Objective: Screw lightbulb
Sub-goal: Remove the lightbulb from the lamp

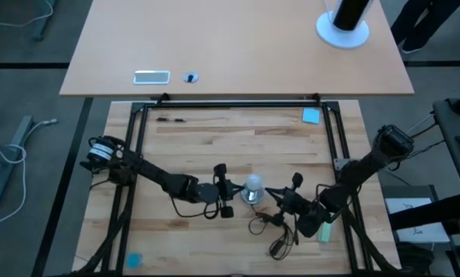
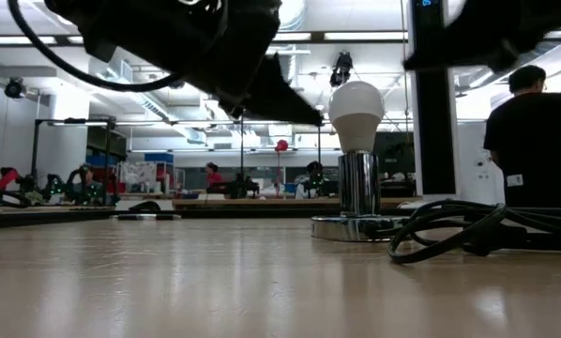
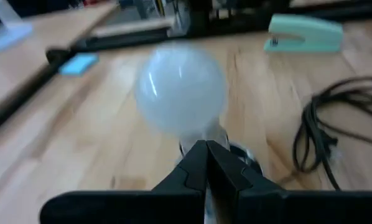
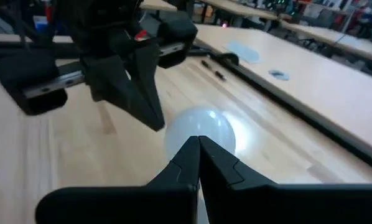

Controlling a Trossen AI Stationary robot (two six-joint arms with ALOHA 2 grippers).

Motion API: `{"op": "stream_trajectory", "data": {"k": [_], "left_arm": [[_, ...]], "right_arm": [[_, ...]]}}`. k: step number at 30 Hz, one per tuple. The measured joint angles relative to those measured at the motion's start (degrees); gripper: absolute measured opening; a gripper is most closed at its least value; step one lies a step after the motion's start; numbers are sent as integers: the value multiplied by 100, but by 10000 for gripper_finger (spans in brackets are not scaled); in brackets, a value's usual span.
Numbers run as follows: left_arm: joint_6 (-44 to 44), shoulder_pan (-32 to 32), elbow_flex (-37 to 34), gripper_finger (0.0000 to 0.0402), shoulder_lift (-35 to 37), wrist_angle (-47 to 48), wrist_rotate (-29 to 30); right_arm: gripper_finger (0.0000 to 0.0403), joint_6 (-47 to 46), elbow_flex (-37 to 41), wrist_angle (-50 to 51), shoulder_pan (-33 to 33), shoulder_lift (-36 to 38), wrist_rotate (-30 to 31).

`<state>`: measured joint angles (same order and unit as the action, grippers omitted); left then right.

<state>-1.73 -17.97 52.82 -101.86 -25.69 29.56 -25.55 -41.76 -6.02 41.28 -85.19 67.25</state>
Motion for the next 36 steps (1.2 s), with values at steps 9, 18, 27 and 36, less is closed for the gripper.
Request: {"op": "stream_trajectory", "data": {"k": [9,18,27,36], "left_arm": [[-494,10,0,0,-19,481,-5],[-437,61,0,0,-22,374,-10],[-289,271,0,0,-24,99,787],[-57,307,-2,0,-26,-362,381]], "right_arm": [[0,-2926,230,2370,133,158,-372],[26,-2853,615,1250,43,5,-435],[108,-2382,553,649,-64,1,-453],[167,-1135,553,-259,-167,51,-199]]}}
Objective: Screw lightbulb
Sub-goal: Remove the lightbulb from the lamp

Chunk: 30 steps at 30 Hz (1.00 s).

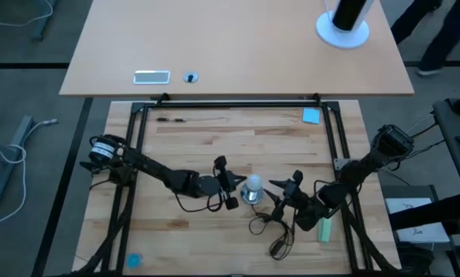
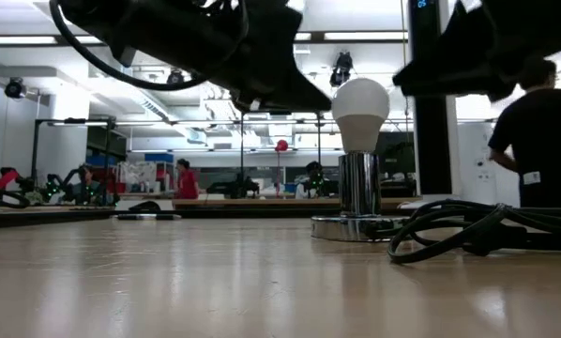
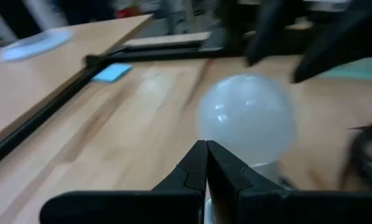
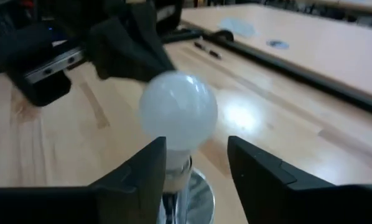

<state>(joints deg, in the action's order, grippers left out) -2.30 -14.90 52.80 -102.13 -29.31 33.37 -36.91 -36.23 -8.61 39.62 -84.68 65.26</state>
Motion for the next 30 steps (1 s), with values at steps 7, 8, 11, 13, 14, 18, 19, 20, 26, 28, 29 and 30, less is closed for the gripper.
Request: {"op": "stream_trajectory", "data": {"k": [7,8,11,13,14,18,19,20,26,28,29,30], "left_arm": [[116,-4,0,0,0,-210,-549],[115,-4,0,0,0,-207,-549],[96,-4,0,0,0,-209,-549],[94,-4,0,0,0,-207,-549],[91,-4,0,0,0,-205,-549],[74,-4,0,0,0,-202,-549],[65,-4,0,0,0,-202,-549],[48,-4,0,0,0,-201,-549],[28,-4,0,0,0,-187,-549],[12,-4,0,0,0,-187,-553],[5,-4,0,0,0,-187,-576],[1,-4,0,0,0,-187,-639]], "right_arm": [[163,833,0,-746,5,4,333],[156,852,0,-764,7,4,342],[118,850,0,-757,7,4,336],[81,853,0,-763,9,4,342],[60,855,0,-764,9,4,340],[8,1003,0,-865,10,4,332],[12,1007,0,-882,11,4,295],[15,1008,0,-907,11,4,220],[3,1150,0,-1340,3,-180,-141],[3,1105,0,-1316,-13,-268,-123],[3,1077,2,-1305,-28,-302,-113],[2,1062,2,-1314,-46,-327,-99]]}}
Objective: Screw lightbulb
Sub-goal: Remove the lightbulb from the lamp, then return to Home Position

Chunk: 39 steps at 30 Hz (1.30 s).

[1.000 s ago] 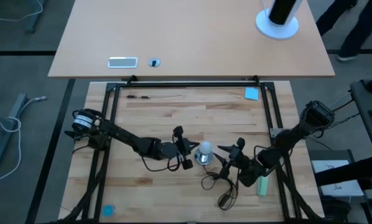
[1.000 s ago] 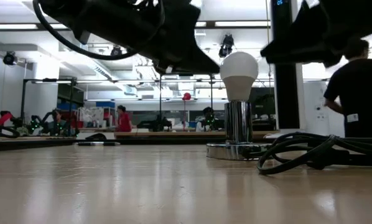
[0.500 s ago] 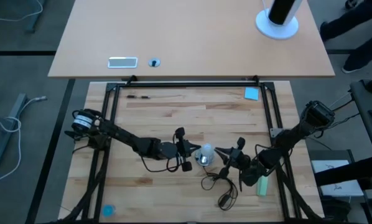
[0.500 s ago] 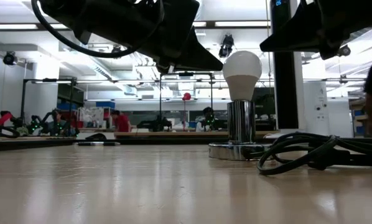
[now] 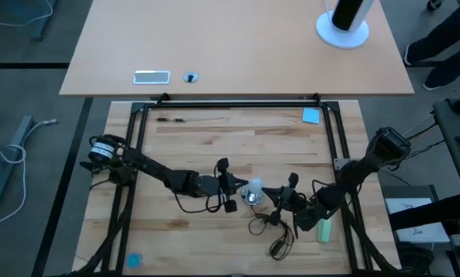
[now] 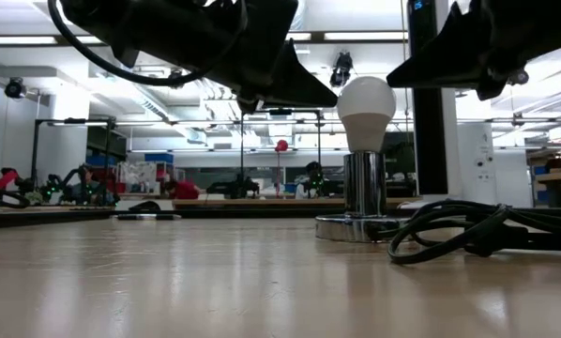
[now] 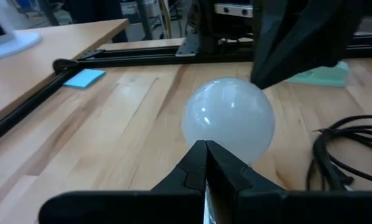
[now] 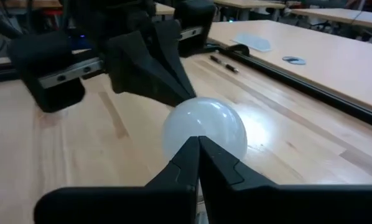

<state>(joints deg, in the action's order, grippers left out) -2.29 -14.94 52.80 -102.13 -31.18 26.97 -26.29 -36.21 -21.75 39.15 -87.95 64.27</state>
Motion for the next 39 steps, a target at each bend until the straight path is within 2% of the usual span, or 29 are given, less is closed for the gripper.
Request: {"op": "stream_trajectory", "data": {"k": [4,10,21,28,33,39], "left_arm": [[6,-3,0,0,0,9,-404],[222,-197,-2,0,0,-10,-658],[209,-249,0,0,0,153,-155],[9,-267,0,0,3,474,122],[-289,-267,0,0,96,1151,254],[-1135,-267,0,0,284,2433,261]], "right_arm": [[1,0,0,25,-35,-18,44],[0,88,0,152,-39,14,492],[0,-35,0,272,184,124,525],[0,-1380,0,1464,182,124,123],[0,-1717,0,1787,182,124,115],[0,-1725,0,1798,169,124,-188]]}}
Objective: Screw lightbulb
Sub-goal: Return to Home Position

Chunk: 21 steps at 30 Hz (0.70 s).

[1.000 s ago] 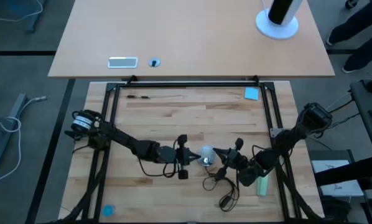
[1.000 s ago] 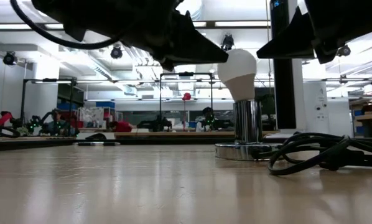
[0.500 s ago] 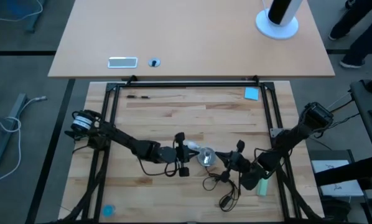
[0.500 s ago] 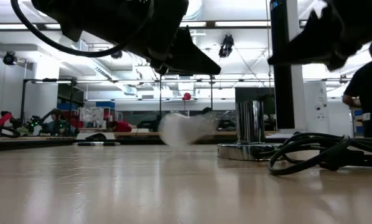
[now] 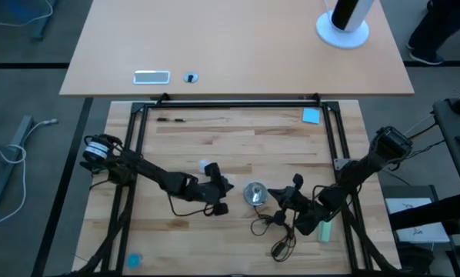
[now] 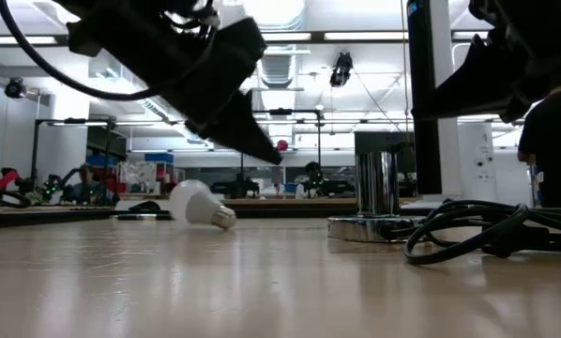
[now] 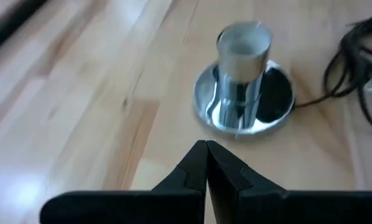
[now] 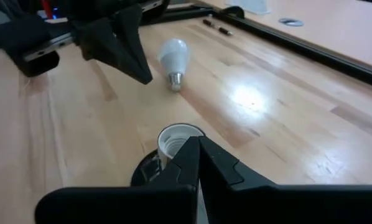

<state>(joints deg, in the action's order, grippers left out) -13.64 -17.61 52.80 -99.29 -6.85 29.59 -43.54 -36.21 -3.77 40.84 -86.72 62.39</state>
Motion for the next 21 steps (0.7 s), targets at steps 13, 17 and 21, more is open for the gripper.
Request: {"op": "stream_trajectory", "data": {"k": [13,17,21], "left_arm": [[-468,-269,-4,0,372,1220,222],[331,-592,-118,0,1006,1024,271],[2110,-554,-600,0,1803,-1132,150]], "right_arm": [[0,558,0,69,97,329,-88],[0,1392,39,63,157,1017,-59],[0,3270,239,-1328,-251,1674,-454]]}}
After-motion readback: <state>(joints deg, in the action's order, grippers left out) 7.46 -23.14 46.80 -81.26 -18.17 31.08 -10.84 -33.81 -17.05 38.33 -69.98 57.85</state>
